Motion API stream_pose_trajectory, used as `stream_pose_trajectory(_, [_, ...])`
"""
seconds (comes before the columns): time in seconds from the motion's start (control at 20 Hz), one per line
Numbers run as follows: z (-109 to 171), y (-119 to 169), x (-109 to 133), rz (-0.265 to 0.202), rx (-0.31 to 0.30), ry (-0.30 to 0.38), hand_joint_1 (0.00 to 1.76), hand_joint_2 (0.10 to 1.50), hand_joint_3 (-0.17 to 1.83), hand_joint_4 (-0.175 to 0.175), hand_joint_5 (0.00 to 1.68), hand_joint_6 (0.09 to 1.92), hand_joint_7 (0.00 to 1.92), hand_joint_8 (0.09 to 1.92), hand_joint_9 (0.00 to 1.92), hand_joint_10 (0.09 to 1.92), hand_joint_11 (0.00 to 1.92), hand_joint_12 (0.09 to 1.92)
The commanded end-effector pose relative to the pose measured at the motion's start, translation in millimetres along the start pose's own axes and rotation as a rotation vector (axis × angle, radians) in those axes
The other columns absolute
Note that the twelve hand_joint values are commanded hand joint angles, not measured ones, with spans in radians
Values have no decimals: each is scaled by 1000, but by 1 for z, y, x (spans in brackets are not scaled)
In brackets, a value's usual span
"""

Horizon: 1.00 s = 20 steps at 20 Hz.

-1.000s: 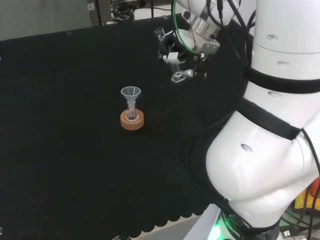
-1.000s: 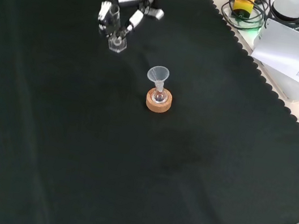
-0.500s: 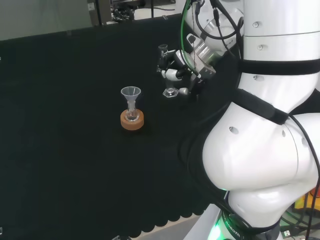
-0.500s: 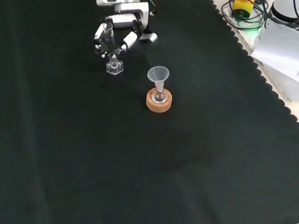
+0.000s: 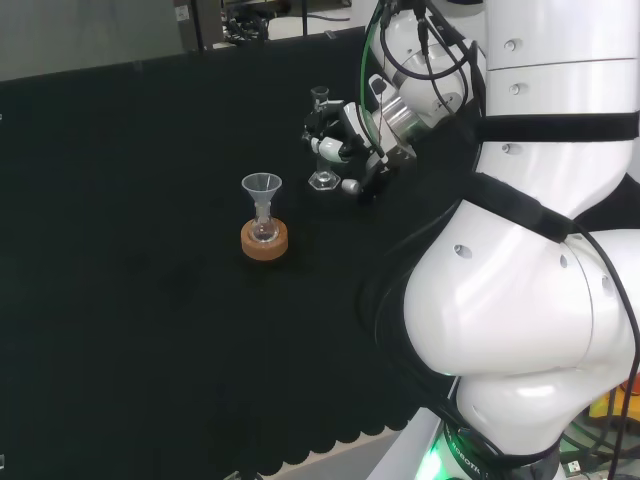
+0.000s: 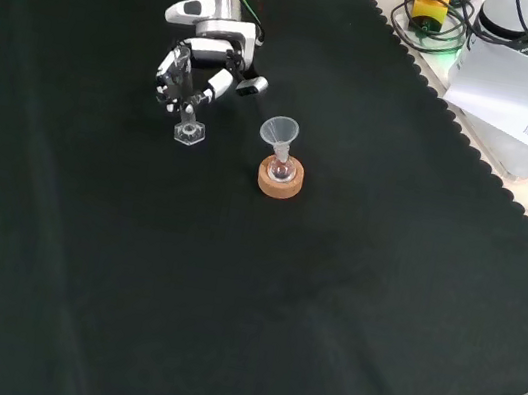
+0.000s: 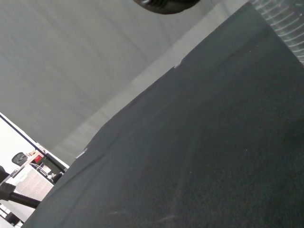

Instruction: Put the graduated cylinder back on the table.

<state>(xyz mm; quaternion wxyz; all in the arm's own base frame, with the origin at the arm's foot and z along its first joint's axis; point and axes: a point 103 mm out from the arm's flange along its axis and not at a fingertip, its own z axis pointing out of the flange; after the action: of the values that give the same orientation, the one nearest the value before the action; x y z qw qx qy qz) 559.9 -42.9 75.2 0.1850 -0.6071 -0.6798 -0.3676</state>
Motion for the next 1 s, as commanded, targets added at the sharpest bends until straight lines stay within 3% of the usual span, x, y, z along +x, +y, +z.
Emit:
stream_pose_trajectory(0.05, [-1, -1, -2, 1, 5, 3, 1248, 1138, 2, -175, 926, 1088, 945, 1081, 1390, 87, 1236, 730])
stream_pose_trajectory(0.25, [-1, -2, -3, -9, 22, 24, 1244, 1148, 2, -175, 905, 1115, 924, 1113, 1376, 87, 1216, 753])
stream_pose_trajectory(0.35, [-2, -6, -4, -13, 38, 39, 1185, 1138, -3, -175, 936, 1067, 918, 872, 1350, 87, 1208, 784])
stream_pose_trajectory(0.4, [-2, -8, -4, -13, 49, 36, 1162, 1133, -4, -159, 946, 1051, 905, 774, 1333, 87, 1185, 806])
stream_pose_trajectory(0.55, [-4, -10, -4, -12, 74, 37, 1103, 1125, -1, -56, 954, 1038, 833, 666, 1254, 87, 1020, 936])
stream_pose_trajectory(0.75, [-8, -12, -7, 1, 94, 45, 1063, 1072, -74, -59, 884, 691, 785, 623, 1159, 87, 851, 1058])
stream_pose_trajectory(1.0, [-6, -13, -5, -3, 111, 35, 1000, 1084, -172, -54, 799, 642, 720, 617, 1068, 87, 711, 1141])
